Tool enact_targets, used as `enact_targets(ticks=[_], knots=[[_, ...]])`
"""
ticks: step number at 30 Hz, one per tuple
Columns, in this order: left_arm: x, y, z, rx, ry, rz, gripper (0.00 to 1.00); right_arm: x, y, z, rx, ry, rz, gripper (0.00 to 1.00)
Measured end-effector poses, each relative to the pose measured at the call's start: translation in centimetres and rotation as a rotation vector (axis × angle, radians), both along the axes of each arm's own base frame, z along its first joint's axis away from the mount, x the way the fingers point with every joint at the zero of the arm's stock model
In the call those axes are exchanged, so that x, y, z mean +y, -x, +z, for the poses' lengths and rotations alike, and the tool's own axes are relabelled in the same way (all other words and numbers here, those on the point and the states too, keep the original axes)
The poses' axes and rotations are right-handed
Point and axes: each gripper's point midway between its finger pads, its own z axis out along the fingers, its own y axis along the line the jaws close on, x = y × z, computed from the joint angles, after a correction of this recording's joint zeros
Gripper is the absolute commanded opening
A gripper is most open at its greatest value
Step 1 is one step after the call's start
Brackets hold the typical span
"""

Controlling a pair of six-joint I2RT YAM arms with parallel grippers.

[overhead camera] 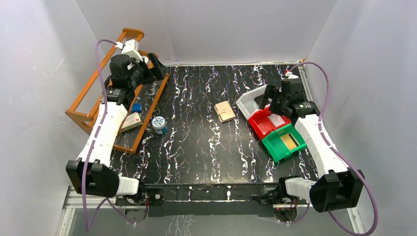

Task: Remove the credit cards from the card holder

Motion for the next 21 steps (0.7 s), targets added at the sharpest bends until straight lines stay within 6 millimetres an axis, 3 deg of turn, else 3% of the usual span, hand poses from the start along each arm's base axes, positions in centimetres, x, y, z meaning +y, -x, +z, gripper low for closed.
enact_targets(ticks=[4, 11, 16, 21], knots=[[-3.3, -1.9, -3.0, 0.086, 0.11, -0.142, 0.98, 0.1, 0.8, -0.4, 0.001, -0.043, -0.006, 0.98], [-6.9, -5.3, -12.3, 0.36, 0.111, -0.24, 0.98, 1.0, 1.7, -1.4, 0.021, -0.115, 0.001, 0.98], [-7.8, -7.3, -17.6, 0.496, 0.035, -0.227, 0.98, 1.9, 2.1, -1.6, 0.039, -0.169, 0.022, 0.98], [-7.4, -9.5, -21.4, 0.563, -0.056, -0.198, 0.98, 2.6, 2.2, -1.7, 0.053, -0.209, 0.038, 0.98]])
